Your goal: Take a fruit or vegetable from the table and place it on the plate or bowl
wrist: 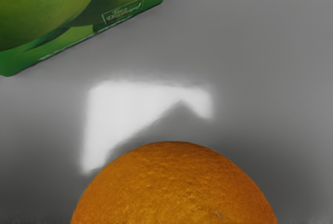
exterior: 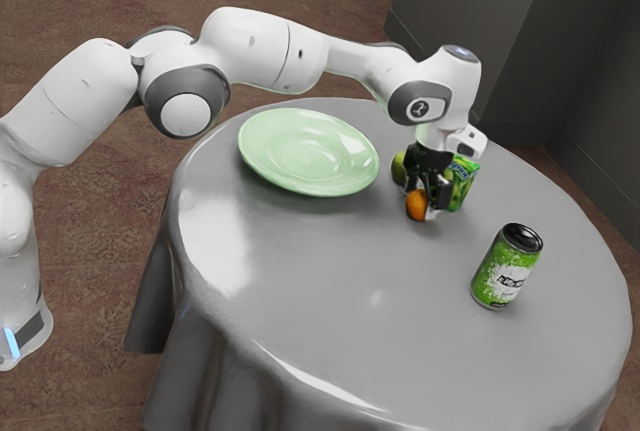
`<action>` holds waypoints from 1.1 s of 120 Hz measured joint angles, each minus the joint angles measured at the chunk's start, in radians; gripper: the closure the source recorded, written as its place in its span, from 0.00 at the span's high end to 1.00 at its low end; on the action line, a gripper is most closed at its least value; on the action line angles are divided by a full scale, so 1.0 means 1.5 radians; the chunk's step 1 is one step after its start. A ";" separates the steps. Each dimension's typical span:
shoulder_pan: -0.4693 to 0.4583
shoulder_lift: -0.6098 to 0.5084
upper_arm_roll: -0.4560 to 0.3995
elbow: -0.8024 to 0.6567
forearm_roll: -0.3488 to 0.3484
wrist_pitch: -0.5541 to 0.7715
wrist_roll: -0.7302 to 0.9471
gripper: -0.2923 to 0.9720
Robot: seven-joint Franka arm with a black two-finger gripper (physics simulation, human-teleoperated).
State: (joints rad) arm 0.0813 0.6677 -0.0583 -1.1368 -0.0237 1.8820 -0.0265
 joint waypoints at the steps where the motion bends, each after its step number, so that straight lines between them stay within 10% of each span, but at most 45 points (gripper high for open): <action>1: 0.000 0.000 0.000 0.000 0.000 0.000 0.000 0.76; 59: 0.002 0.016 0.000 0.001 -0.015 0.005 -0.008 0.46; 132: 0.100 -0.138 0.114 -0.013 -0.017 -0.179 -0.006 0.46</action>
State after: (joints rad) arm 0.2311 0.4606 0.1134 -1.1562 -0.0488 1.6131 -0.0358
